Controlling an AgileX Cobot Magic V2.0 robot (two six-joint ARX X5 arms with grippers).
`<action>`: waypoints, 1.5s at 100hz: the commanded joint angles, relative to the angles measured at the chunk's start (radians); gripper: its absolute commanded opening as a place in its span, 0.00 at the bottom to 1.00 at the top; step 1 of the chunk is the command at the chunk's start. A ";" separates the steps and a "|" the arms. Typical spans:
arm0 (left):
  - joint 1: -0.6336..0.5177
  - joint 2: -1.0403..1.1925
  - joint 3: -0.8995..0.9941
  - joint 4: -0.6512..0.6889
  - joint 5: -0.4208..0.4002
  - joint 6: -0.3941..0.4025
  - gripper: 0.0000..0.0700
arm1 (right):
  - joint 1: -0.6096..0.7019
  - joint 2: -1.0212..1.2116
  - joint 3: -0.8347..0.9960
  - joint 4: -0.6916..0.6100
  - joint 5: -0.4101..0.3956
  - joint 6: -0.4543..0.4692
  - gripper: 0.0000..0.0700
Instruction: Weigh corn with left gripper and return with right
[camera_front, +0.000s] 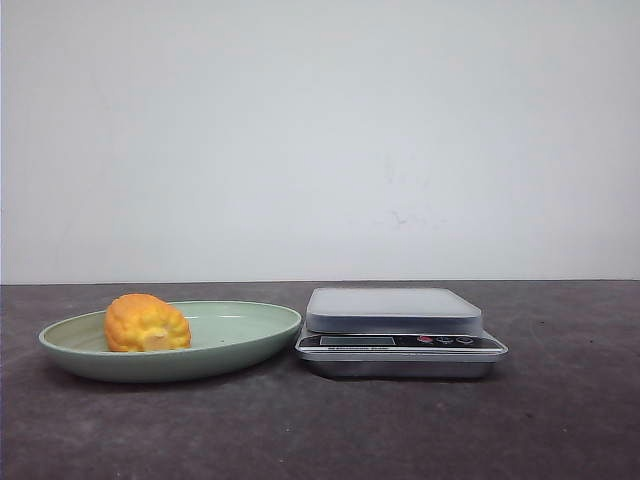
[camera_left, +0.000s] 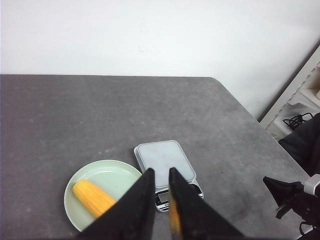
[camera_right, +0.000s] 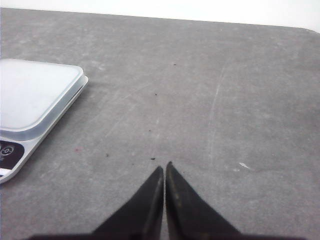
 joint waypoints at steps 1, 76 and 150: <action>-0.008 0.007 0.023 0.011 -0.001 -0.003 0.00 | -0.002 0.000 -0.004 0.008 0.001 -0.014 0.00; -0.008 0.009 0.023 0.014 -0.001 -0.003 0.00 | -0.002 0.000 -0.004 0.008 0.001 -0.014 0.00; 0.335 -0.128 -0.525 0.616 -0.003 0.326 0.00 | -0.002 0.000 -0.004 0.008 0.001 -0.014 0.00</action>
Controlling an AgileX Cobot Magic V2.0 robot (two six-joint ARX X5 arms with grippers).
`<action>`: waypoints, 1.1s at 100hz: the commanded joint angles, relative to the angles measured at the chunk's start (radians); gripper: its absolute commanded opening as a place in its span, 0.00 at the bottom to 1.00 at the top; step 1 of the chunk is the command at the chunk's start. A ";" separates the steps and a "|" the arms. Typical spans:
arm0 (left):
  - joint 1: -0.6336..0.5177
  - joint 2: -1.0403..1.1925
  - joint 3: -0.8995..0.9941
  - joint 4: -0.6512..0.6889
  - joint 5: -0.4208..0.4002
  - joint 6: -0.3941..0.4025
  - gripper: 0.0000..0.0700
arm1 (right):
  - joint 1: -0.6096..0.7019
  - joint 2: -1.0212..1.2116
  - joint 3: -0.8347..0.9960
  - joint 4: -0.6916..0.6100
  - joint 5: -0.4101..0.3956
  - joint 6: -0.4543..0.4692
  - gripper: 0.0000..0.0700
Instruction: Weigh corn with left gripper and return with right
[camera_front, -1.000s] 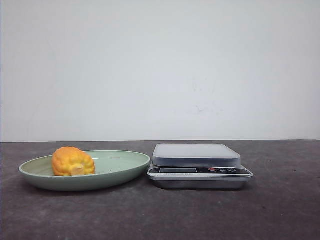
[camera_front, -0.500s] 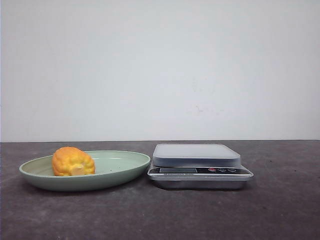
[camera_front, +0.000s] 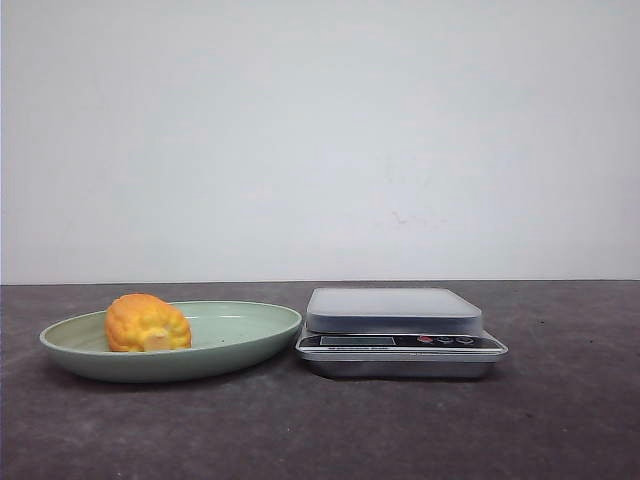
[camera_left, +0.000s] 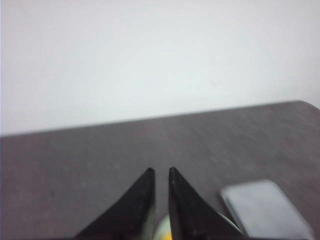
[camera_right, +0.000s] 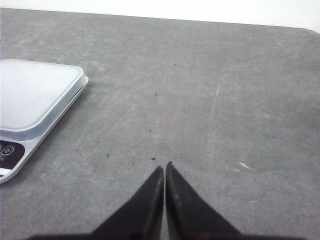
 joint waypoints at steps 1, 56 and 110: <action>0.042 -0.036 -0.130 0.175 0.020 0.023 0.00 | -0.002 0.000 -0.004 0.008 0.001 -0.013 0.00; 0.317 -0.449 -0.892 0.506 0.054 -0.145 0.00 | -0.002 0.000 -0.004 0.008 0.001 -0.013 0.00; 0.316 -0.642 -1.172 0.496 0.057 -0.148 0.00 | -0.002 0.000 -0.004 0.012 0.001 -0.013 0.00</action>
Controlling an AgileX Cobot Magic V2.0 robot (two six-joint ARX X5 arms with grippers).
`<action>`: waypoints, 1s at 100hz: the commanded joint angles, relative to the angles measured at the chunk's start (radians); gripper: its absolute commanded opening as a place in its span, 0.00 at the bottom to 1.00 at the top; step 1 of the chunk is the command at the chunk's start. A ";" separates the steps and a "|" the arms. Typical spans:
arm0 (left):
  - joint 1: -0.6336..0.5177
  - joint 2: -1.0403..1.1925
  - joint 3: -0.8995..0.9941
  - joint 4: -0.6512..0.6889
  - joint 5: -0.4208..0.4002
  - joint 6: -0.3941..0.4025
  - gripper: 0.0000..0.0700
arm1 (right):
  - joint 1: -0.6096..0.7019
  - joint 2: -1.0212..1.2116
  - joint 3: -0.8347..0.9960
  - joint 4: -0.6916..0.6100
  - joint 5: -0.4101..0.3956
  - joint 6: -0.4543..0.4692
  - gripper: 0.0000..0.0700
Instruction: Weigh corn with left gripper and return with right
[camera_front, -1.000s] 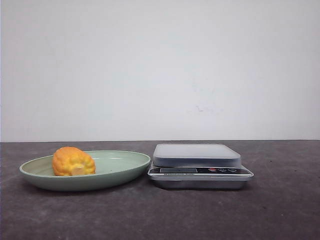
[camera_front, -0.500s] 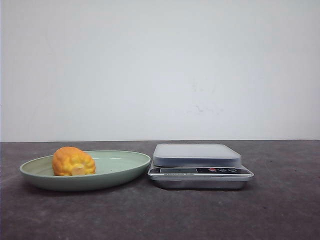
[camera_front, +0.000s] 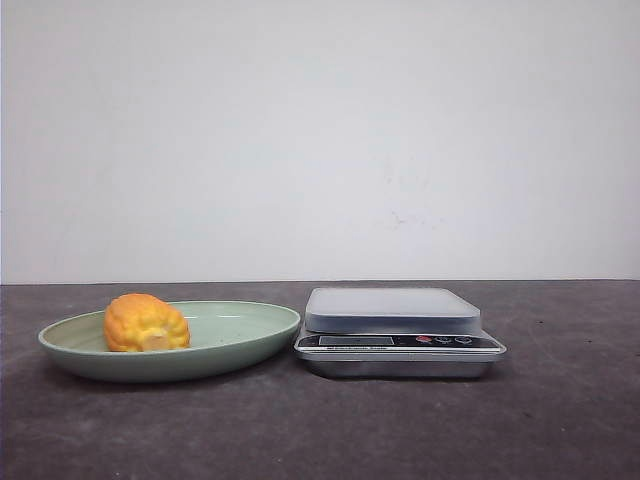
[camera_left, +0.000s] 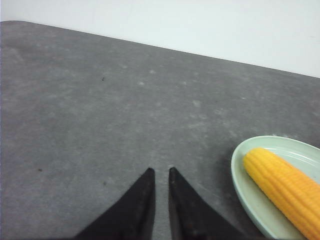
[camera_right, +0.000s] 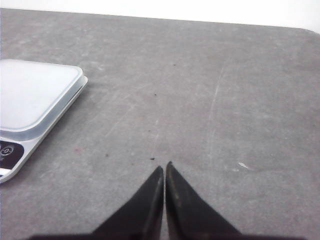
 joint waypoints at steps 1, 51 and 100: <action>0.000 -0.002 -0.014 0.012 0.004 -0.005 0.00 | -0.002 0.000 -0.004 0.011 0.001 -0.013 0.00; -0.011 -0.002 -0.054 0.045 0.001 0.095 0.00 | -0.002 0.000 -0.004 0.011 0.001 -0.013 0.00; -0.013 -0.002 -0.053 0.047 0.001 0.126 0.00 | -0.002 0.000 -0.004 0.011 0.001 -0.013 0.00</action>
